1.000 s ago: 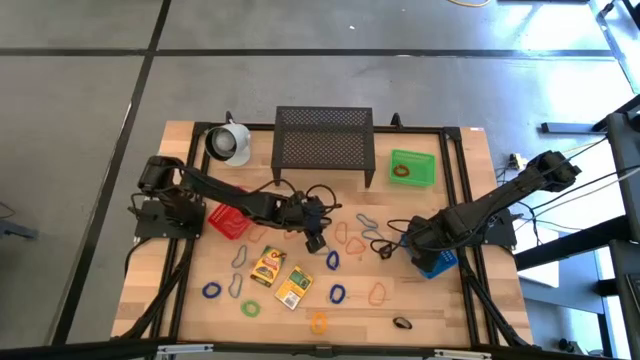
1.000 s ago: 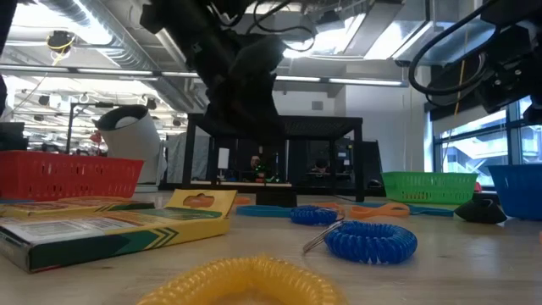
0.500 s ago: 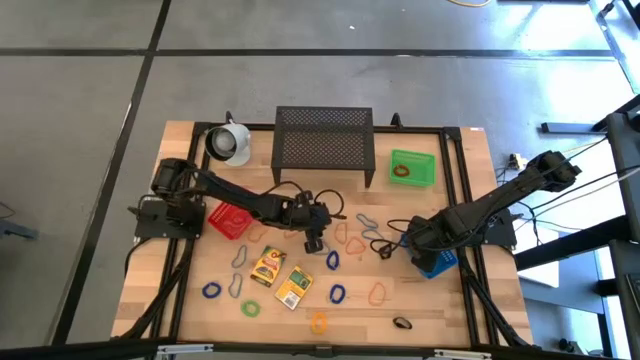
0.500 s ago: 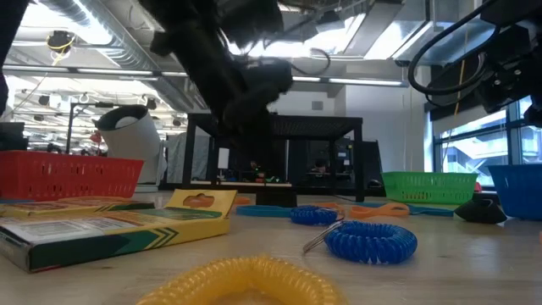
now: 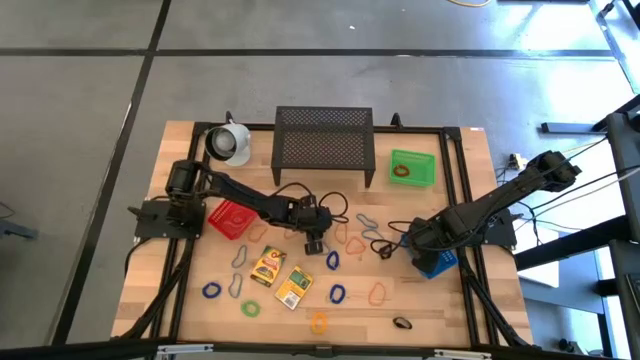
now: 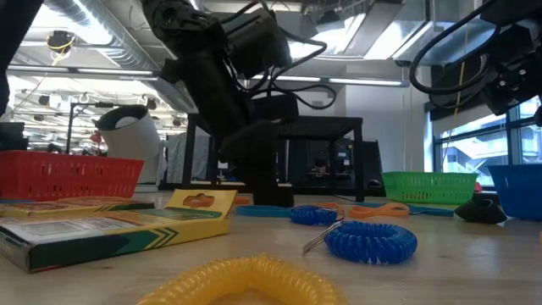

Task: Pick & Place Office Desk Supplies
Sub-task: Put the black rubber band into the blue bin

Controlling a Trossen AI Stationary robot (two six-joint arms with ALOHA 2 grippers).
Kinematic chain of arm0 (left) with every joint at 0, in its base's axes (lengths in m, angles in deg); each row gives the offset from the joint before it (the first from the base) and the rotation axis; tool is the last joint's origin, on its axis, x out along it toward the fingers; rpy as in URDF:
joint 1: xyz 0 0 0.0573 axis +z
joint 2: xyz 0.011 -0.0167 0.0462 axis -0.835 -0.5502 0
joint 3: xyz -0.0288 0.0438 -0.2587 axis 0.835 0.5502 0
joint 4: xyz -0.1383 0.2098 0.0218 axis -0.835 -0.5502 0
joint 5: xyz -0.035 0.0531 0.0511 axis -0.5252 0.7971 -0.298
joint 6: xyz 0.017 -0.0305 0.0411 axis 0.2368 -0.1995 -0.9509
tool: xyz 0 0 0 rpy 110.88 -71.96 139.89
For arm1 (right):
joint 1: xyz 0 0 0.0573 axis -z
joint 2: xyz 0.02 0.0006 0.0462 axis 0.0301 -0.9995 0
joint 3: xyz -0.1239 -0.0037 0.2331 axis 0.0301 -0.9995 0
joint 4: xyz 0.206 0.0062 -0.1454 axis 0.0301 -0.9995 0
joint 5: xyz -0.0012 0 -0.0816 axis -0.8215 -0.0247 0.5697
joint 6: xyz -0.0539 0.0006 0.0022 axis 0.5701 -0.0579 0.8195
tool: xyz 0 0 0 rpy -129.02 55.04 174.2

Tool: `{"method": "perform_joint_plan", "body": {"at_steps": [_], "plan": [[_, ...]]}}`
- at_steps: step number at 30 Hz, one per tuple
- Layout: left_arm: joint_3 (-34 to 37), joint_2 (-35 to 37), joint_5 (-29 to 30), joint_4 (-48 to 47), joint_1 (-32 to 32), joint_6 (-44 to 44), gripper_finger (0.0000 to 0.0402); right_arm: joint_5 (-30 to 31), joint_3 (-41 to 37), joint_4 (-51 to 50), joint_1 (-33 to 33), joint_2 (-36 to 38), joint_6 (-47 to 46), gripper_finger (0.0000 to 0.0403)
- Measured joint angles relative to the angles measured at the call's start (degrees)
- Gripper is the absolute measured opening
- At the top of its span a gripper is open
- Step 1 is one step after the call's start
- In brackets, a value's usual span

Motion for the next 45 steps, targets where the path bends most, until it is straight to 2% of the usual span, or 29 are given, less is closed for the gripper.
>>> {"method": "perform_joint_plan", "body": {"at_steps": [5, 12, 15, 20, 24, 27, 32, 36, 41, 45], "plan": [[0.1, 0.1, -0.3, 1.1, 0.0, 0.5, 0.0012, 1.4, 2.9, -1.0, 0.0, 0.0, 0.9, 0.0188], [0.4, 2.8, -0.3, 1.9, 0.1, 3.2, 0.0003, 9.1, 12.2, -4.9, 0.0, 0.1, 3.4, 0.0164], [0.3, 6.6, -0.2, 4.5, 0.0, 3.1, 0.0003, 15.8, 16.6, -4.7, 0.0, 0.1, 5.4, 0.0157], [0.3, 13.4, -0.2, 8.0, -0.1, 3.0, 0.0003, 30.5, 22.4, -2.1, 0.0, 0.1, 10.1, 0.0153], [0.3, 19.1, -0.2, 15.9, 0.0, 3.1, 0.0003, 41.2, 25.2, 3.3, 0.0, 0.1, 15.1, 0.0153], [0.3, 23.6, -0.3, 23.1, -0.2, 3.0, 0.0003, 46.5, 26.4, 9.6, 0.1, 0.1, 20.1, 0.0153], [0.2, 29.0, -1.0, 31.4, -1.9, 3.0, 0.0003, 48.5, 26.6, 23.9, 0.4, 0.1, 30.0, 0.0153], [0.2, 30.1, -1.1, 36.2, -4.6, 1.4, 0.0003, 48.5, 26.6, 36.1, 0.5, 0.0, 39.7, 0.0160], [0.2, 29.0, 0.6, 41.2, -7.8, -2.6, 0.0003, 47.2, 26.6, 48.6, 0.7, 0.0, 49.5, 0.0193], [0.3, 27.3, 1.8, 46.8, -8.6, -4.1, 0.0003, 43.3, 26.7, 53.0, 1.7, -1.1, 51.0, 0.0228]]}}
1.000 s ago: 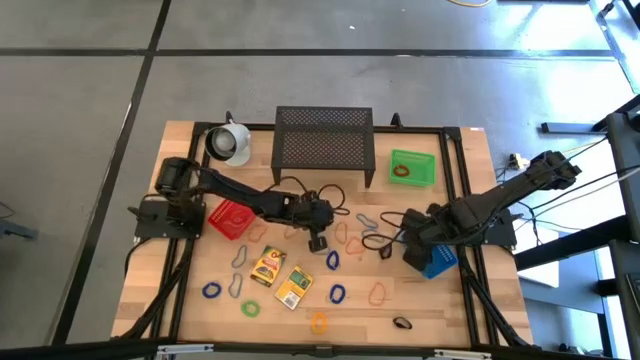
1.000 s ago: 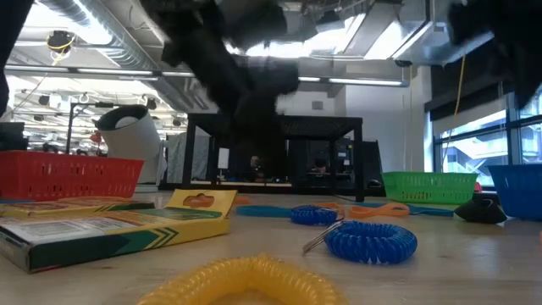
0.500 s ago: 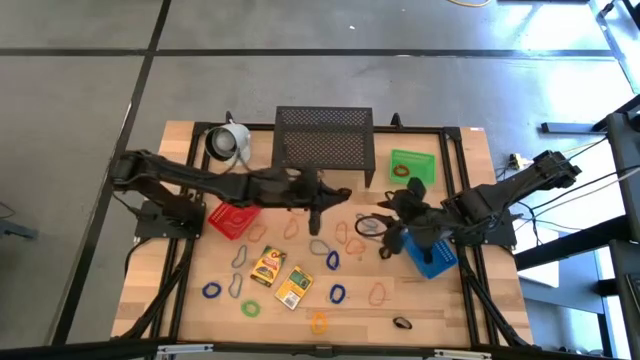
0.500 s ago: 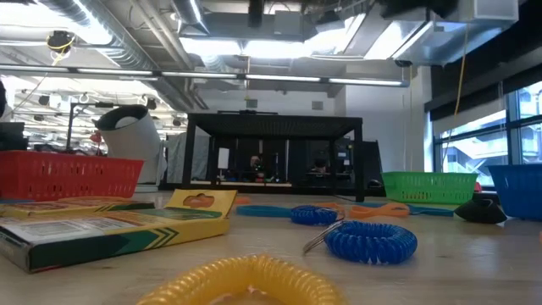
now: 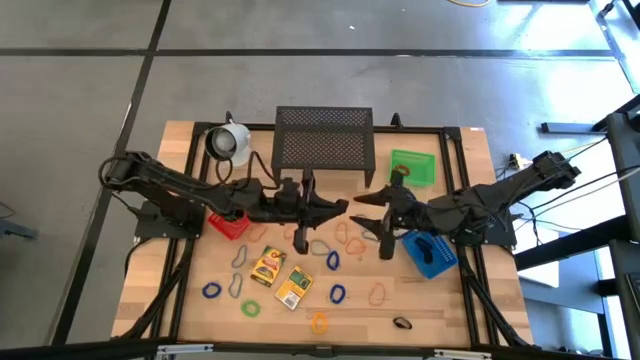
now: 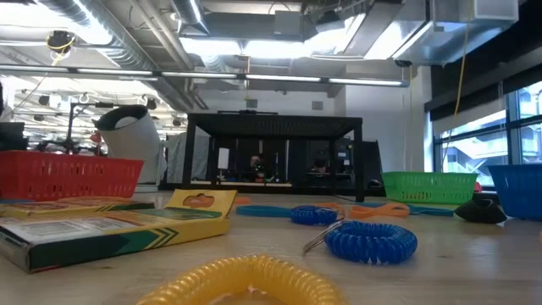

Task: Pick & Place Office Desk Supplies
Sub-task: Put the black rubber band into the blue bin

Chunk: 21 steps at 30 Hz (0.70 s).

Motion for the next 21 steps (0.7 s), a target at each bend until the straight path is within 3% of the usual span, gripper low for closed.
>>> {"method": "perform_joint_plan", "body": {"at_steps": [10, 21], "plan": [[0.0, -3.5, -1.6, 6.4, 0.0, 0.5, 0.0003, -2.9, 0.0, 5.1, 2.1, -4.1, 0.0, 0.0292], [0.0, -4.3, -2.1, 4.9, 0.0, 1.2, 0.0004, -3.0, 0.0, 4.9, 2.7, -4.1, -0.1, 0.0281]]}}
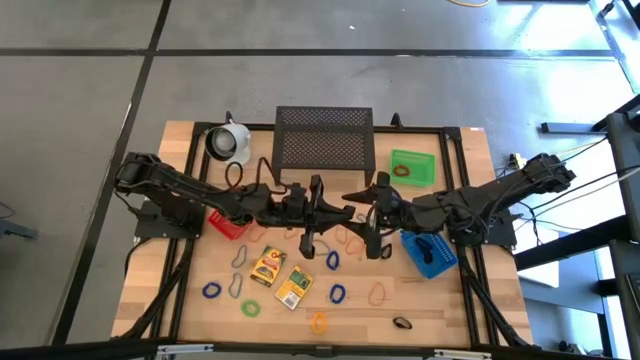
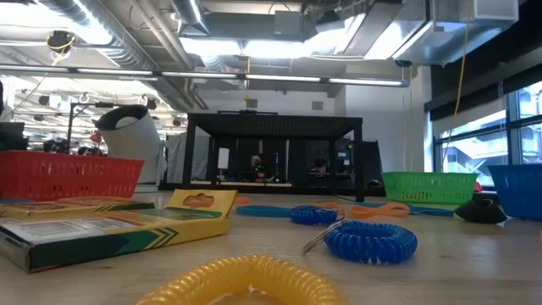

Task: Pick & Place Office Desk Supplies
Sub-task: Put the black rubber band into the blue bin

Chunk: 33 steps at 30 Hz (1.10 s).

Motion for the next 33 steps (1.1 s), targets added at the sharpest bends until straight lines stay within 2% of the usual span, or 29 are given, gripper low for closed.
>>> {"method": "perform_joint_plan", "body": {"at_steps": [5, 9, 22, 33], "plan": [[0.0, 0.0, -0.2, 0.1, 0.0, 0.0, 0.0004, 0.0, 0.0, 0.0, 0.0, 0.0, 0.4, 0.0255], [0.0, 0.0, -0.2, 0.0, 0.0, 0.0, 0.0004, 0.1, 0.0, -0.1, 0.0, 0.0, 1.6, 0.0214], [0.0, 0.0, 1.1, -1.4, 0.1, -0.1, 0.0004, -0.1, 0.0, -0.5, 0.0, 0.0, 3.6, 0.0013], [0.0, 0.0, 1.3, -1.4, 0.2, -0.1, 0.0004, -1.2, 0.0, -2.7, 0.0, 0.0, 3.3, 0.0022]]}}
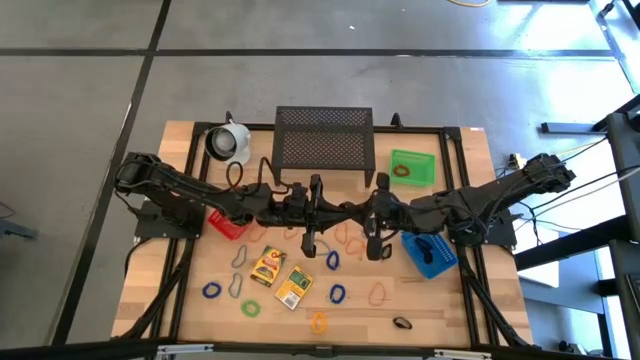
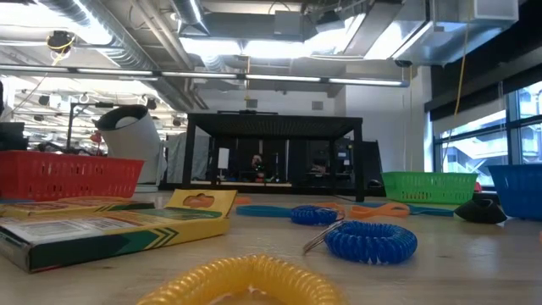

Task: Pick & Place Office Desk Supplies
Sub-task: Put the black rubber band into the blue bin

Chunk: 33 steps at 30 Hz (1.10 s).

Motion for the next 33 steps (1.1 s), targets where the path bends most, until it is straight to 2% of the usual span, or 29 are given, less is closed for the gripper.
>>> {"method": "perform_joint_plan", "body": {"at_steps": [6, 16, 20, 25, 33], "plan": [[0.0, 0.2, 1.6, 0.3, 0.0, 0.0, 0.0004, -1.7, 0.0, -1.7, 0.0, 0.0, -0.4, 0.0072], [0.0, 0.3, 1.3, 0.4, 0.0, 1.7, 0.0004, 0.2, 0.0, -1.7, 0.0, 0.0, -0.5, 0.0226], [0.0, 0.3, 1.3, -1.3, 0.0, 1.9, 0.0004, 0.1, 0.0, -1.1, 0.4, 0.0, -0.5, 0.0273], [0.0, 0.3, 1.7, -4.4, 0.0, 4.8, 0.0004, -0.1, 0.0, -1.2, 0.4, 0.0, -0.5, 0.0294], [0.0, 0.3, 3.0, -3.5, 0.0, 4.5, 0.0004, -0.2, 0.0, -1.2, 0.4, 0.0, -0.5, 0.0283]]}}
